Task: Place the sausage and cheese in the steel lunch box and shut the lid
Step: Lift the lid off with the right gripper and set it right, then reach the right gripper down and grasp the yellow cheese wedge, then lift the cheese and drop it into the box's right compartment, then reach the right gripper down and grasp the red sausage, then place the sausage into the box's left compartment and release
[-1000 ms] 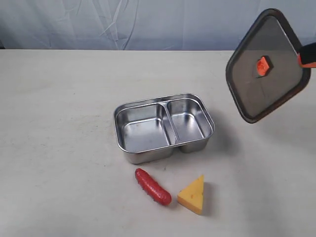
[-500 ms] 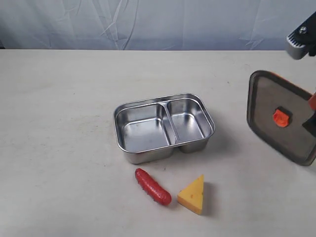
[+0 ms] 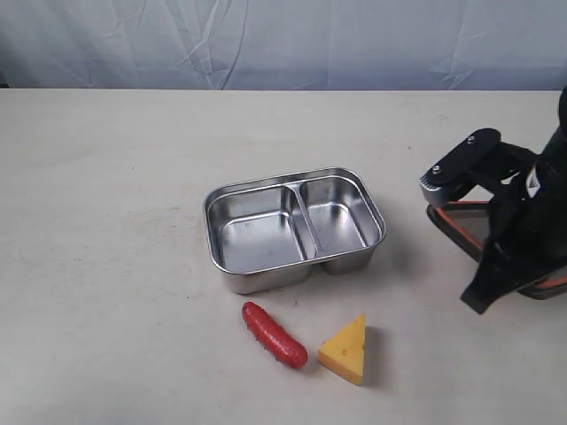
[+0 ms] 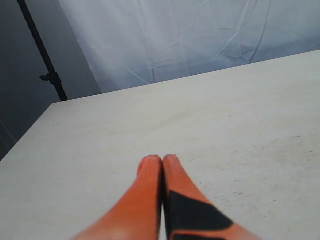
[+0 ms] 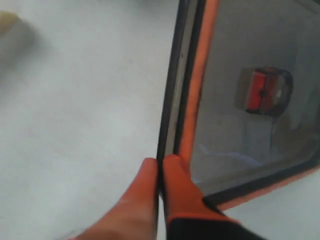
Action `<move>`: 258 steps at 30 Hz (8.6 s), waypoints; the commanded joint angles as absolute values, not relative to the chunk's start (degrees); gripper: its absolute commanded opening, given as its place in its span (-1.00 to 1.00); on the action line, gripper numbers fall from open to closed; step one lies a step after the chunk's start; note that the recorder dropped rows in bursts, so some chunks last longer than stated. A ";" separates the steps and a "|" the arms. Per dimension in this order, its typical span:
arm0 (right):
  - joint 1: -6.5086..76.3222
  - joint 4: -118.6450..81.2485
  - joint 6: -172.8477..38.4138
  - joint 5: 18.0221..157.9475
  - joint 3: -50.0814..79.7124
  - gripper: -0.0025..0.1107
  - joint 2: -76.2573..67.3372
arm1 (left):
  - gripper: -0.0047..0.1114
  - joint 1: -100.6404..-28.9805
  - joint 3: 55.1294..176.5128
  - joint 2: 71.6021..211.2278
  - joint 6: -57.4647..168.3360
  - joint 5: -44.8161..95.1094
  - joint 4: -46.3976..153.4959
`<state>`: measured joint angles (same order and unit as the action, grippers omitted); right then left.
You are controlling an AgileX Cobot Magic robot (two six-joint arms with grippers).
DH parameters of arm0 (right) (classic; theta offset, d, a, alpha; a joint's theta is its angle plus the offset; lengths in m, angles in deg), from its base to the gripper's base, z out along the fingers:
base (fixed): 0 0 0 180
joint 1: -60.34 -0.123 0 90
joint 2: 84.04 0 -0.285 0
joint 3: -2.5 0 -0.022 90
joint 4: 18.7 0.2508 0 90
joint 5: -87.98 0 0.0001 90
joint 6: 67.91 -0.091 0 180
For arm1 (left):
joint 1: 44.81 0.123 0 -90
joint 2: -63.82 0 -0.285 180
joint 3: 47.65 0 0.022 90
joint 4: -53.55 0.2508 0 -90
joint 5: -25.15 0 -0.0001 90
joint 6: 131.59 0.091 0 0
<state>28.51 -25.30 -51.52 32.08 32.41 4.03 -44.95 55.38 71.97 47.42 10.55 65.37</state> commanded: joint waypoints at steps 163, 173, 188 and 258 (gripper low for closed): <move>25.68 -17.19 -78.55 38.81 16.62 -0.96 23.14 | -0.92 -45.47 55.13 71.60 47.45 11.37 65.14; 9.36 -2.22 -59.08 41.52 16.62 -0.96 16.05 | -0.92 -45.47 55.13 71.60 47.45 11.37 65.14; 2.63 -4.63 -65.19 46.46 16.62 0.04 30.56 | -0.92 -46.07 55.13 71.60 47.40 11.37 65.14; 9.97 -39.89 -91.00 29.61 17.62 -0.32 14.40 | -0.92 -47.30 55.13 71.60 47.40 11.37 65.14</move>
